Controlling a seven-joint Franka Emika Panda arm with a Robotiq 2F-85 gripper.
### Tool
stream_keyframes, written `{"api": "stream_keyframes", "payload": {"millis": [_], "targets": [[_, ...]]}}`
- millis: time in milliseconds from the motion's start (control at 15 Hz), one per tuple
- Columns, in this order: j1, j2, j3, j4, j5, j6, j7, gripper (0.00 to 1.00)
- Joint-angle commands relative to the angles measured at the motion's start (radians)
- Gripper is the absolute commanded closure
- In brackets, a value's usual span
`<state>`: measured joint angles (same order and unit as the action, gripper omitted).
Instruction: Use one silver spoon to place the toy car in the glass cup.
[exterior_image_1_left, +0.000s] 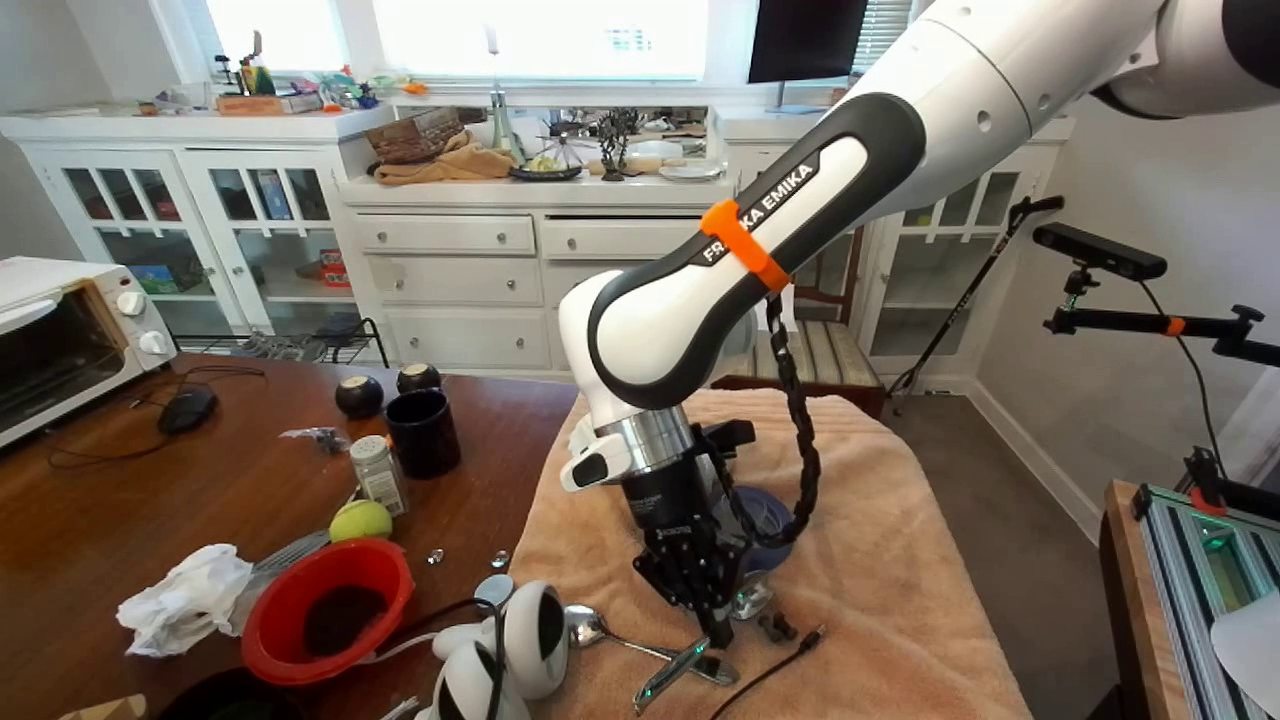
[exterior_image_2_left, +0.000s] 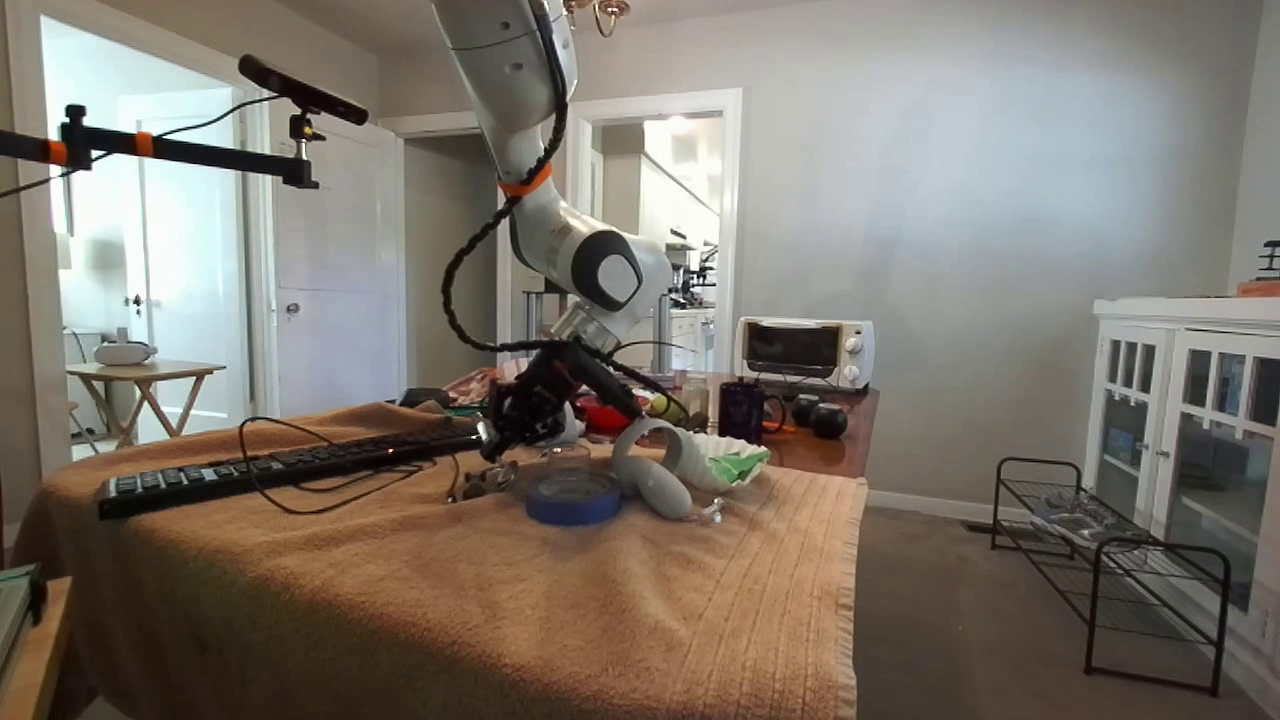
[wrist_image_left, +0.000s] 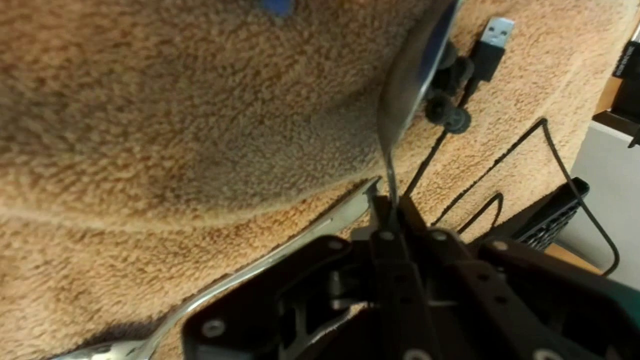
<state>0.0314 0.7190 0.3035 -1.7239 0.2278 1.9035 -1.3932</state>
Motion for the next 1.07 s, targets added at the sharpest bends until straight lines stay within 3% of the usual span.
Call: {"api": "stream_keyframes", "payload": {"millis": [0,600,1000], "targets": [[0.014,-0.006,0.003,-0.008,0.015,0.077,-0.013,0.99],[0.006,0.024,0.045,0.004,0.040,-0.123,-0.077,0.99],[0.031,0.043,0.019,0.016,0.026,-0.126,-0.075,0.99]]}}
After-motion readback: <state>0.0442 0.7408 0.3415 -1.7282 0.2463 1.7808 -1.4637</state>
